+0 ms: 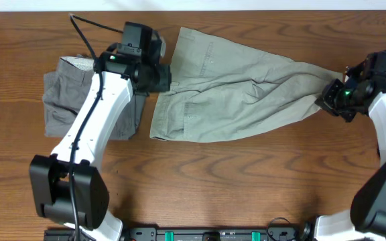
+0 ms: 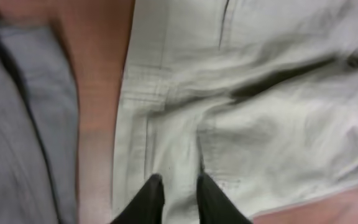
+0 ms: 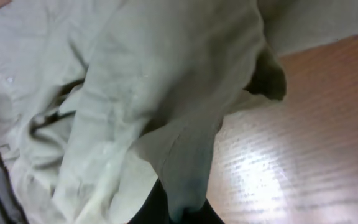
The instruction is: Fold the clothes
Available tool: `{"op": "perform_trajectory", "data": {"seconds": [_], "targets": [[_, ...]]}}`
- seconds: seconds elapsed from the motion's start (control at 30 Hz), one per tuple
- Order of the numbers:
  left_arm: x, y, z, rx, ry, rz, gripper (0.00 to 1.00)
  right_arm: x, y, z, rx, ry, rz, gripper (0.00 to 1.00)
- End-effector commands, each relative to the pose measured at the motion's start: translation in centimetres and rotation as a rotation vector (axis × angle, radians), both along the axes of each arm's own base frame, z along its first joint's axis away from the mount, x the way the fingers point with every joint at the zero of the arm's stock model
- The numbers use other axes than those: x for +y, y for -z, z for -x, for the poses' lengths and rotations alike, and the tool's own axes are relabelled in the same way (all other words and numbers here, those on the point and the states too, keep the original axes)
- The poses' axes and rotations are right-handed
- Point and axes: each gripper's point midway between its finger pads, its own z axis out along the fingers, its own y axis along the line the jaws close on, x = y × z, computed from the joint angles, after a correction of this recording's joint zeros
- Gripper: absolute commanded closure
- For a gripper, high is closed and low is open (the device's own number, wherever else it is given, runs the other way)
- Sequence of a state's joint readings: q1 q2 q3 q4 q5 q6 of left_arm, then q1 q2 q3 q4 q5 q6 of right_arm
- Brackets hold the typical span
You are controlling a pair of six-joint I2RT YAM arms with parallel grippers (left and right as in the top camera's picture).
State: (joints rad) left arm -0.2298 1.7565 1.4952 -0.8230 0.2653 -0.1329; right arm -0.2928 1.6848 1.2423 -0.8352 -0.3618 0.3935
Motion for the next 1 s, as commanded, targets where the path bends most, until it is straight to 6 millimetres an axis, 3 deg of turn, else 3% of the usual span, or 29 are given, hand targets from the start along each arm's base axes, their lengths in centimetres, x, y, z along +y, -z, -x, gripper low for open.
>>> {"op": "perform_trajectory", "data": {"seconds": [0.0, 0.07, 0.27, 0.47, 0.67, 0.73, 0.87, 0.93, 0.97], "targets": [[0.3, 1.9, 1.4, 0.109, 0.0, -0.015, 0.77, -0.1, 2.2, -0.2, 0.061, 0.025, -0.011, 0.96], [0.7, 3.3, 3.0, 0.188, -0.001, -0.033, 0.75, -0.2, 3.0, -0.2, 0.08, 0.026, -0.016, 0.91], [1.8, 7.4, 7.6, 0.366, -0.007, -0.073, 0.53, -0.6, 3.3, -0.4, 0.073, 0.017, -0.002, 0.55], [3.6, 11.5, 9.5, 0.408, -0.084, -0.122, 0.51, -0.6, 3.4, -0.2, 0.08, 0.011, -0.002, 0.51], [3.8, 13.5, 9.8, 0.384, -0.094, -0.121, 0.51, -0.4, 3.5, 0.2, 0.092, -0.002, -0.003, 0.51], [3.8, 13.9, 9.7, 0.372, -0.094, -0.118, 0.57, -0.3, 3.5, 0.5, 0.099, -0.022, 0.0, 0.51], [3.6, 14.2, 9.5, 0.357, -0.093, -0.108, 0.94, -0.2, 3.6, 0.9, 0.106, -0.067, 0.007, 0.55], [3.2, 14.0, 9.5, 0.364, -0.091, -0.08, 0.94, -0.1, 3.7, 1.3, 0.12, -0.07, 0.004, 0.67], [3.0, 13.7, 9.5, 0.37, -0.089, -0.069, 0.94, 0.0, 3.7, 1.5, 0.126, -0.075, 0.002, 0.78]]}}
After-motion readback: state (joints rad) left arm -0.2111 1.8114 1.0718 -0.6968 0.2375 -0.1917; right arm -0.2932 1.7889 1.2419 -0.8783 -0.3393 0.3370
